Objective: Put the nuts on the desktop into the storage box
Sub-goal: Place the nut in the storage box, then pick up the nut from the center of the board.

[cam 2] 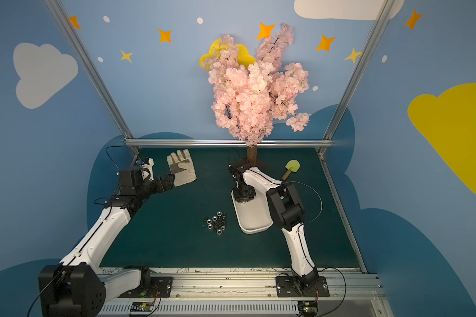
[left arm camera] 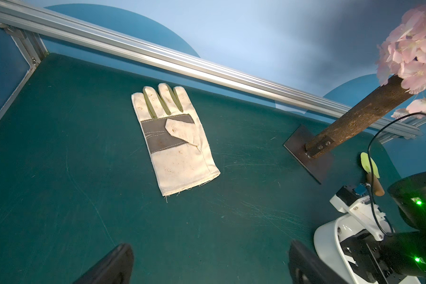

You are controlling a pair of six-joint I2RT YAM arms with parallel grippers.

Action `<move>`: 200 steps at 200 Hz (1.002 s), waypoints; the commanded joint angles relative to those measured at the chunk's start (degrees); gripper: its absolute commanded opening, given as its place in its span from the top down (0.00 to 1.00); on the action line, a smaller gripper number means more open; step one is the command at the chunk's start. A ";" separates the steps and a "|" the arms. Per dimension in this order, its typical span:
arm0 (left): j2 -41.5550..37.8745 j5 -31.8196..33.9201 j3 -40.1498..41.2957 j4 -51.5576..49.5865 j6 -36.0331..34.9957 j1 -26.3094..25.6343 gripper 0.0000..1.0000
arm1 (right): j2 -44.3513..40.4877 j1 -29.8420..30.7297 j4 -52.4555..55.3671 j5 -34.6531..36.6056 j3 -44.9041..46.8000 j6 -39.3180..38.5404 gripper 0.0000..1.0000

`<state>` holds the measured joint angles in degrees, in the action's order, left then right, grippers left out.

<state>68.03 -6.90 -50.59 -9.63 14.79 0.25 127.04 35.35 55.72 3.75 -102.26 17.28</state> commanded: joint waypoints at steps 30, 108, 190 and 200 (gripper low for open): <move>0.39 -0.65 -1.45 0.29 -0.03 -0.02 0.00 | -7.48 1.14 2.29 2.10 -0.98 0.43 0.50; 0.00 -0.14 -1.29 0.14 0.30 0.00 0.00 | -13.61 11.27 -0.06 -3.65 -2.52 -3.47 0.48; -0.80 0.76 -0.96 0.09 1.11 0.05 0.00 | 3.37 21.74 2.46 -7.44 -15.08 -5.78 0.37; -0.79 0.74 -0.85 0.21 1.21 0.07 0.00 | 5.73 22.11 4.13 -7.40 -17.26 -5.76 0.37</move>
<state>68.18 -6.39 -50.59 -9.69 15.66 0.25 129.14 56.69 55.72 -2.79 -114.34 12.49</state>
